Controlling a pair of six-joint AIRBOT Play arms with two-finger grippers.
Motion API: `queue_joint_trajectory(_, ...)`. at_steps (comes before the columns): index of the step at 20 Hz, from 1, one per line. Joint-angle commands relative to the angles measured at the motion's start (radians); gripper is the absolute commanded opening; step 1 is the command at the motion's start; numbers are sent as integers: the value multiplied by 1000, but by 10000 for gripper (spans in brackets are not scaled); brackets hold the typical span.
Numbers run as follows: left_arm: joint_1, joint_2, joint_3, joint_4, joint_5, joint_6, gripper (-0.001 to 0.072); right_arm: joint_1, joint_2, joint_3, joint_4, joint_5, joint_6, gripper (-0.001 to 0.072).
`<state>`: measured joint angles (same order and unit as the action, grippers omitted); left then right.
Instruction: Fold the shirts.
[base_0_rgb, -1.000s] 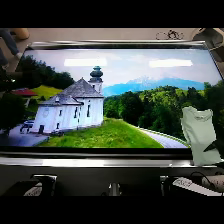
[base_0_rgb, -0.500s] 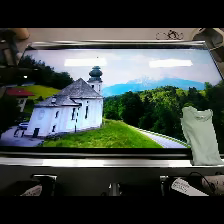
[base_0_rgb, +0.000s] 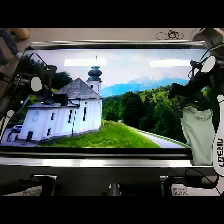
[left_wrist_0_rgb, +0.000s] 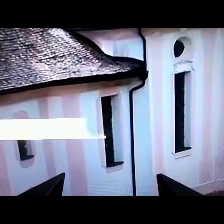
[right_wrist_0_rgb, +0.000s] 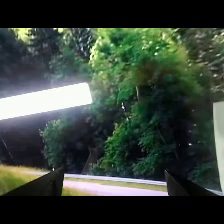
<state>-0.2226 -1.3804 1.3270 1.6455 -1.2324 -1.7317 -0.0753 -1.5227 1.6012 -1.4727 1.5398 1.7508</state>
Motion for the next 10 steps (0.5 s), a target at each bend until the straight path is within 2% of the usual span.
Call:
queue_joint_trajectory(1,-1,11,-29,6,37,-20,679,32,-23,2,11,58,11,703)
queue_joint_trajectory(10,-1,4,-29,6,37,-20,679,32,-23,3,11,58,11,703)
